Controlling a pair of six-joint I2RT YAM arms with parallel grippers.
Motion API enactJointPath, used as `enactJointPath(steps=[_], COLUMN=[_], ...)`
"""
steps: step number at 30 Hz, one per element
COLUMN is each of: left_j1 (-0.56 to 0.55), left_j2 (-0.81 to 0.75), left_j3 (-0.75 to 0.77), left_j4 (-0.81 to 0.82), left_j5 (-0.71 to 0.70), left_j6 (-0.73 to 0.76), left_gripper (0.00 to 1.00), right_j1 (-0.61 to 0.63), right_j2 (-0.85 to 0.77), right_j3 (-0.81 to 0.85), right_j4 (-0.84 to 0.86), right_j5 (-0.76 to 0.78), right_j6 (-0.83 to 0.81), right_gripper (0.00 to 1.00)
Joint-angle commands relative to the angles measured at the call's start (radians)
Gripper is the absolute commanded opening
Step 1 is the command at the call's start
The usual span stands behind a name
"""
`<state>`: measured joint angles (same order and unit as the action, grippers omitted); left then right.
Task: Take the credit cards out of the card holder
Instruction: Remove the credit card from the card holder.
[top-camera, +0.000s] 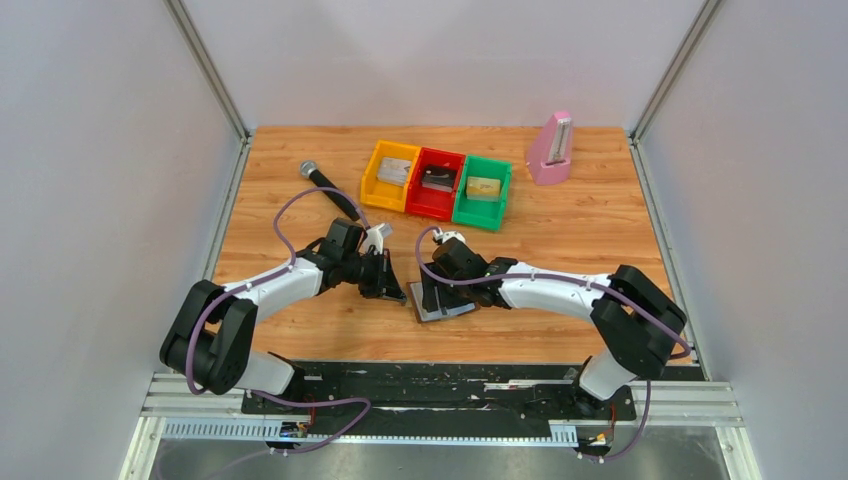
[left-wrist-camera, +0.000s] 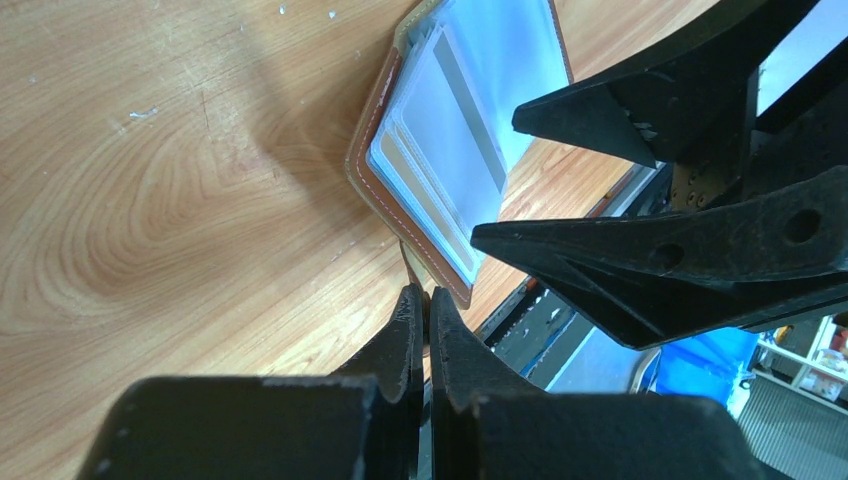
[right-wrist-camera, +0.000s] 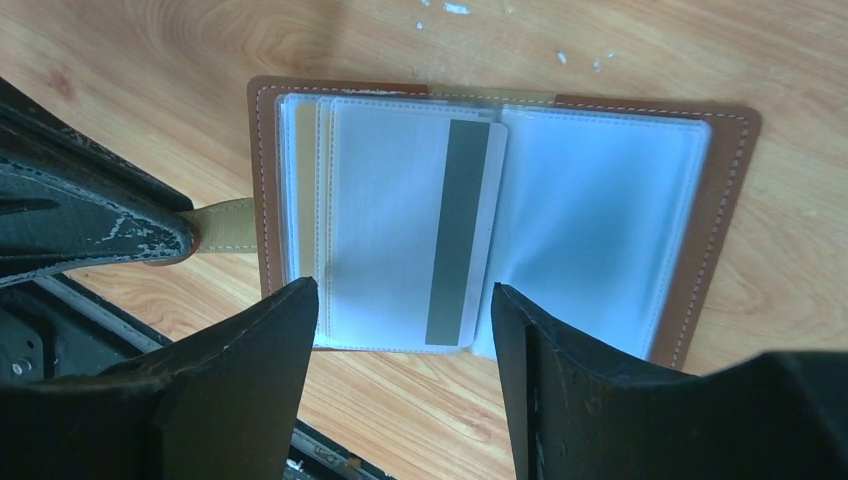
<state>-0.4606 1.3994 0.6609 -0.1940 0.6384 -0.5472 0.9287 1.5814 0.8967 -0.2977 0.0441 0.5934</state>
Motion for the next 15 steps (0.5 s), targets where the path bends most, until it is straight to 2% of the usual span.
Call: enactJointPath(steps=[1, 6, 15], left_j1=[-0.003, -0.003, -0.003], left_j2=[-0.004, -0.003, 0.005], left_j3=[0.036, 0.043, 0.051], left_j4=[0.000, -0.002, -0.012], left_j5=[0.018, 0.018, 0.019], left_j6=[0.026, 0.027, 0.035], left_gripper=[0.00, 0.00, 0.00], right_j1=[0.002, 0.004, 0.011], right_j2=[0.025, 0.048, 0.029], right_j3=[0.006, 0.005, 0.005], right_j4=[0.053, 0.056, 0.004], right_j5=[-0.064, -0.063, 0.083], right_j6=[-0.023, -0.022, -0.016], right_gripper=[0.66, 0.66, 0.58])
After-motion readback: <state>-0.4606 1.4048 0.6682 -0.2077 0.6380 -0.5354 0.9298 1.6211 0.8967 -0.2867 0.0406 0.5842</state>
